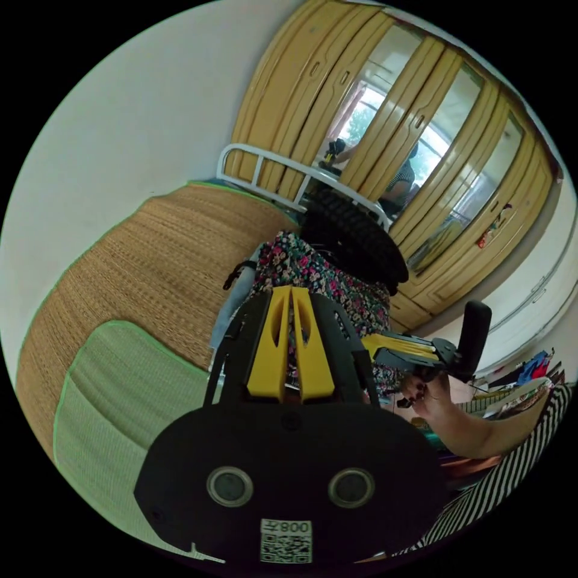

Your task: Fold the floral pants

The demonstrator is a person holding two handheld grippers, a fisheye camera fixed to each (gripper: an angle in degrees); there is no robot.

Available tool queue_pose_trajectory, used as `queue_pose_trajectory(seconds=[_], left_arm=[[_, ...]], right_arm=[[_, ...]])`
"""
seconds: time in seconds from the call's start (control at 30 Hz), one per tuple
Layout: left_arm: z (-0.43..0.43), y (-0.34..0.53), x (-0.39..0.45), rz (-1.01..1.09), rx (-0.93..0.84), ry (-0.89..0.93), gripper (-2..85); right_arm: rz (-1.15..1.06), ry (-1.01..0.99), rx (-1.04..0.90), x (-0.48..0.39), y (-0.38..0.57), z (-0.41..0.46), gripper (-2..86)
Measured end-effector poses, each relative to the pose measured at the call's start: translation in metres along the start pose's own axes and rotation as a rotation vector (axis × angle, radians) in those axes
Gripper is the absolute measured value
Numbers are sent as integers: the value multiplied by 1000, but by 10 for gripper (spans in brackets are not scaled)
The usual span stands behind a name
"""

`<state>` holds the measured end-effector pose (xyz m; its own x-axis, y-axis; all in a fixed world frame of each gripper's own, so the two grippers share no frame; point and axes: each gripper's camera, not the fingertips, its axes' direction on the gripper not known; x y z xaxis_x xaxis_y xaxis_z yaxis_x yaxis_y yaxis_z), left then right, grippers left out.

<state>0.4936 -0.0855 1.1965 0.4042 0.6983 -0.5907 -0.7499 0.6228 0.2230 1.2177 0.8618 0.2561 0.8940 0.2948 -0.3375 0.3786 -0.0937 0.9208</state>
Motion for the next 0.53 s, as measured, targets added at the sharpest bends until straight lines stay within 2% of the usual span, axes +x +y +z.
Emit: queue_pose_trajectory(seconds=[0.07, 0.1, 0.23, 0.37, 0.43, 0.53], left_arm=[[15, 14, -2, -6, -133, -33, 4], [16, 17, -2, -14, -144, -27, 3], [-24, 41, 8, -34, 5, 70, 2], [-62, 84, 27, 4, 65, 36, 2], [-68, 109, 35, 13, 19, -26, 2], [-51, 157, 46, 13, -193, -114, 2]], right_arm=[[-12, 10, -59, 1, 9, 9, 1], [11, -5, -142, 4, 12, 19, 1], [-24, -67, -118, 2, 19, -4, 1], [-73, -122, -40, 3, 26, -43, 3], [-93, -37, 36, 10, 26, -75, 7], [-89, 175, 134, 29, 17, -109, 19]])
